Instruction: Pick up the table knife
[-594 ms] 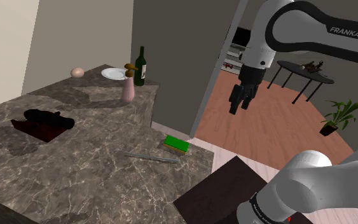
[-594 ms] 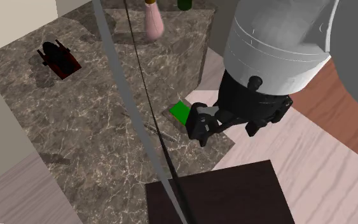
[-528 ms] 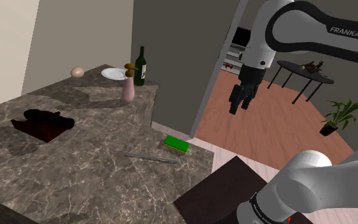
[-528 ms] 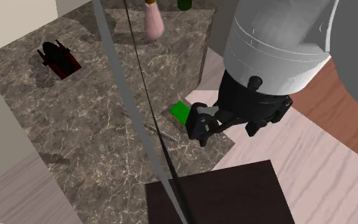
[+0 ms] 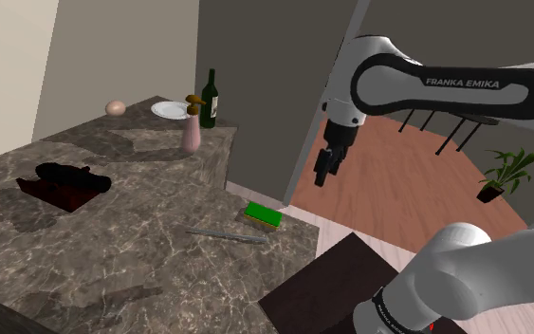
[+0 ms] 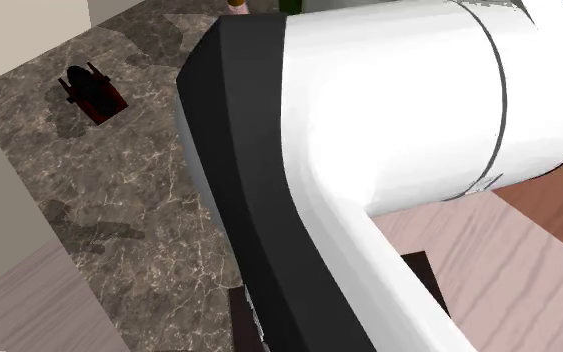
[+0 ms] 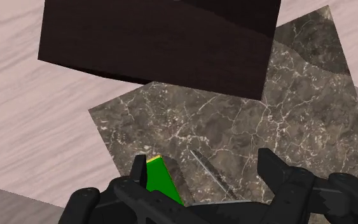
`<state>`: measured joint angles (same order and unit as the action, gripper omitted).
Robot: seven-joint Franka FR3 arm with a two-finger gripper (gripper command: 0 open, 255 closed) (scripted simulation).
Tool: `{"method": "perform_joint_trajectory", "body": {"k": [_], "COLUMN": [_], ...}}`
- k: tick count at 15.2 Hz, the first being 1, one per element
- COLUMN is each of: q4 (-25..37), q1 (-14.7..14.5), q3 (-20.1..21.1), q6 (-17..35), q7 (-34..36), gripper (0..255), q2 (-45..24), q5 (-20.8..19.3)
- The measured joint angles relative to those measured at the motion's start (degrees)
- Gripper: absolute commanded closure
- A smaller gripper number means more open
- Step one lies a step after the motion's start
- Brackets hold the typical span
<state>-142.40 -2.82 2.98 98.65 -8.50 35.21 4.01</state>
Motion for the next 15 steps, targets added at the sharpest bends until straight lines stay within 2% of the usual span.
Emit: {"method": "perform_joint_trajectory", "body": {"k": [5,15], "q4": [-2.4,-0.8], "q1": [-2.3,-5.9], "q3": [1.4,4.7], "q6": [11.2,31.6], "q7": [-4.3,-11.3], "gripper": [0,0], "q2": [-7.7,-27.4], "q5": [-0.2,-2.4]}}
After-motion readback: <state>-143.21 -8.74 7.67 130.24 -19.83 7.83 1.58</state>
